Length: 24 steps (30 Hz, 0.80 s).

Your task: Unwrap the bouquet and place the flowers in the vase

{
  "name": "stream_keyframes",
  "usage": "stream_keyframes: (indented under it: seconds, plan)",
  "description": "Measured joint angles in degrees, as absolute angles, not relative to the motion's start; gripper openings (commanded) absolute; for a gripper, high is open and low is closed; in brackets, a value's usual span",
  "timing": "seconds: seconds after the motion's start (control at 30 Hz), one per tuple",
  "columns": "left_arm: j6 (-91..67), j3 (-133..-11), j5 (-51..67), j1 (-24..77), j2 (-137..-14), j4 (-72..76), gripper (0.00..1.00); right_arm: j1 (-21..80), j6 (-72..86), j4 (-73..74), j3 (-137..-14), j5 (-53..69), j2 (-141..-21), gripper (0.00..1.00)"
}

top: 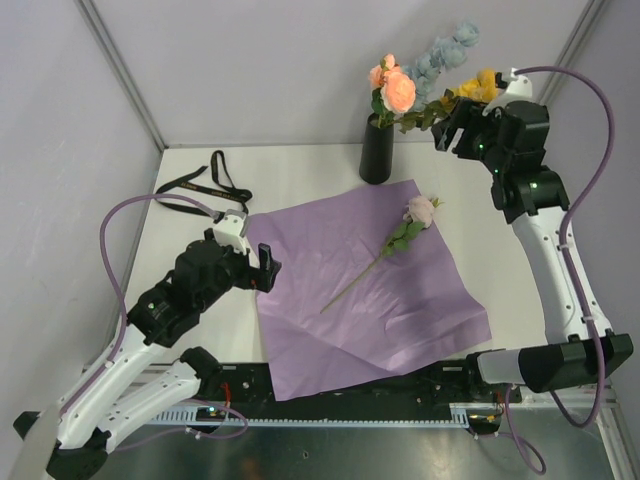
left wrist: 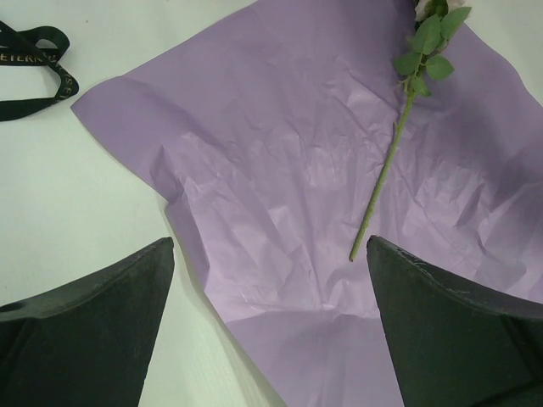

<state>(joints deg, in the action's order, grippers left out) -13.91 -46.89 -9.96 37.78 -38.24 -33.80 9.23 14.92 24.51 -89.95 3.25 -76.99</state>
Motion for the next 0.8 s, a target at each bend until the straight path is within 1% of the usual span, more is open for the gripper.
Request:
stream_keyframes:
  seconds: [0.13,0.27,0.37,0.53,0.67,0.8]
  plan:
    - [-13.91,-46.89,-9.96,37.78,-38.22,-33.8,1.0,9.02,14.76,25.91,-92.42,4.08,-75.07,0.75]
    - [-13.91,-46.89,-9.96,37.78,-38.22,-33.8,1.0,8.97,16.75,26.92,-91.68,5.5,-71.5,0.71]
    - [-13.91,-46.89,-9.96,37.78,-38.2,-33.8,1.0,9.43,20.73,25.52,-85.76,6.09,-66.37,0.68]
    - [-13.91,-46.89,-9.96,37.78,-38.2,-33.8,1.0,13.54,29.54,23.05,-70.91,3.73,-59.75,0.64]
    - [-13.89,-46.89,-9.96,37.78,-38.04,-33.82,1.0,19.51,40.69,24.12,-61.49,-2.48,-61.43,0.64]
    - [-13.89,-46.89,-9.96,37.78,-37.56,-33.85,1.0,25.8,51.27,27.77,-59.79,-8.38,-66.28,0.62]
